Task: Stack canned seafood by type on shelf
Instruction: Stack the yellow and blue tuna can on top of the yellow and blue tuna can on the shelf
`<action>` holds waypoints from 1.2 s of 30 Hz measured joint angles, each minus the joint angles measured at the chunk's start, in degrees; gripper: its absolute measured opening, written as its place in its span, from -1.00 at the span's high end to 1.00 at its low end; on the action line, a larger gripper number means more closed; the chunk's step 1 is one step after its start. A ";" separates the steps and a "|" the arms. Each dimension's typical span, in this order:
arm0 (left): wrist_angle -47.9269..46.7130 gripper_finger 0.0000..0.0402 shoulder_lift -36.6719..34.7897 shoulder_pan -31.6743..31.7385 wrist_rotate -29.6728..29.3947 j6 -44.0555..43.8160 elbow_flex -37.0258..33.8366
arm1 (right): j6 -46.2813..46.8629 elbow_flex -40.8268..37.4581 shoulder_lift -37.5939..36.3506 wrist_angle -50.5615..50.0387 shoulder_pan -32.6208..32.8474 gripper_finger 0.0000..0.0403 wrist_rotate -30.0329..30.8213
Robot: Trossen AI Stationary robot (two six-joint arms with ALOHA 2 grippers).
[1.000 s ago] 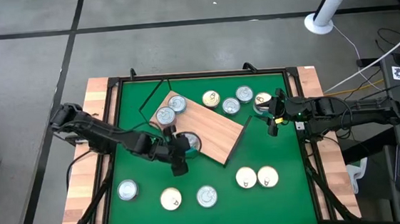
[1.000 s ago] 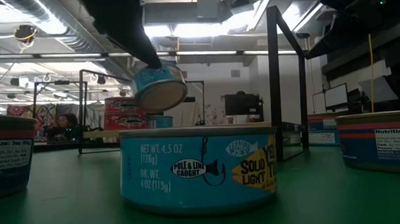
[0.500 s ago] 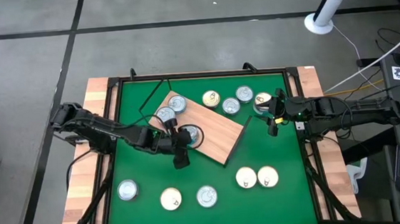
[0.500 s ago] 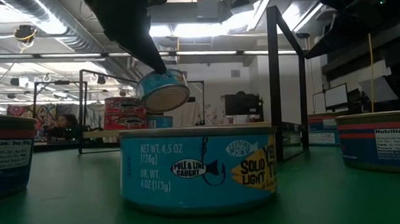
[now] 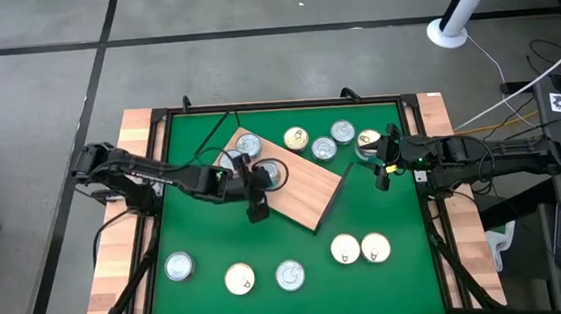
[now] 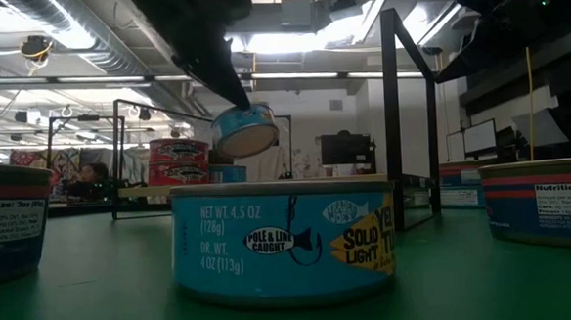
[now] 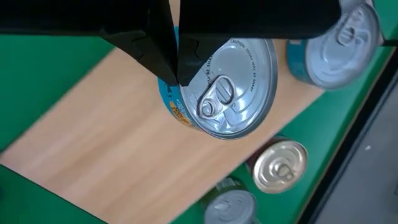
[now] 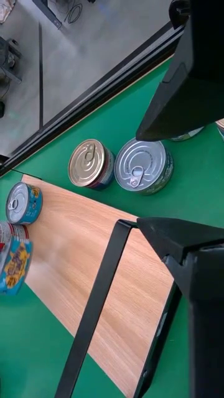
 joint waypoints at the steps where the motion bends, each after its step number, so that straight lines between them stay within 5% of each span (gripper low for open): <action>1: 0.45 1.00 0.00 0.50 -0.02 0.85 0.00 | 0.00 0.00 0.00 0.00 -0.02 -0.05 0.00; 36: -3.63 1.00 0.00 16.96 -0.02 14.00 0.00 | -0.02 0.00 0.00 -0.11 0.00 -0.05 0.00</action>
